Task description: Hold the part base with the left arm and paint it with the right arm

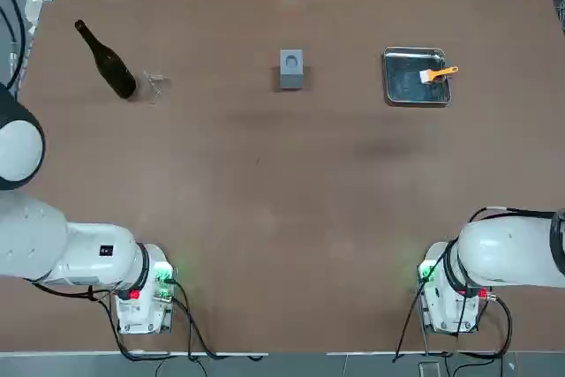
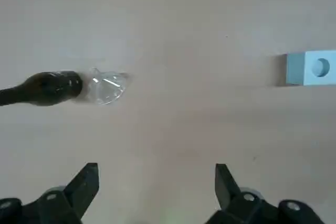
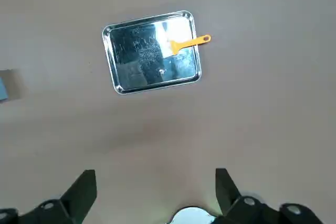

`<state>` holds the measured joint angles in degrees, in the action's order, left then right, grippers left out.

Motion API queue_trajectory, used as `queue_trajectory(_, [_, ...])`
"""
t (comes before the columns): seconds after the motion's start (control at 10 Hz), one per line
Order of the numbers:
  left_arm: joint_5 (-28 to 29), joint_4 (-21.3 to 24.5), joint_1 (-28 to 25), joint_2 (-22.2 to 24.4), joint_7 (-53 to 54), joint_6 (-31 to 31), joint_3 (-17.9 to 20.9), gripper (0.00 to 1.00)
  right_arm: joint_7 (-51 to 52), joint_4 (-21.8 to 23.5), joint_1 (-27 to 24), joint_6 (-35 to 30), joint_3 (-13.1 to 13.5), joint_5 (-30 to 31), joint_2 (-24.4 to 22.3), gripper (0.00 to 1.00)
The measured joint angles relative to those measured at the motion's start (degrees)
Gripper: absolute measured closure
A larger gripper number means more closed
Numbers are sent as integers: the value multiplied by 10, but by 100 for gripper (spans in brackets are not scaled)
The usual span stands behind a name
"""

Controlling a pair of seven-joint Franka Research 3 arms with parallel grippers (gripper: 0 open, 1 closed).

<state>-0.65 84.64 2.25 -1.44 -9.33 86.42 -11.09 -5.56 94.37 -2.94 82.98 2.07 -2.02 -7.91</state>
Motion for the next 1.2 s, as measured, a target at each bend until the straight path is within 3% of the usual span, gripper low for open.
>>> queue_trajectory(0.3, [0, 0, 2, -19, 2, 34, -38, 1, 97, 2, -60, 5, 6, -73, 30, 0])
queue_trajectory(0.6, [1, 2, 10, -54, 3, 58, -60, 1, 216, 0, -125, 16, 11, -122, 95, 0])
queue_trajectory(0.7, [1, 2, 23, -71, 3, 75, -60, 1, 273, -4, -146, 19, 15, -144, 127, 0])
queue_trajectory(0.9, [2, 3, 58, -106, 2, 112, -61, 1, 367, -32, -170, 23, 51, -192, 211, 0])
queue_trajectory(1.2, [36, 4, 129, -155, -24, 163, -62, 7, 402, -54, -175, 20, 84, -286, 323, 0])
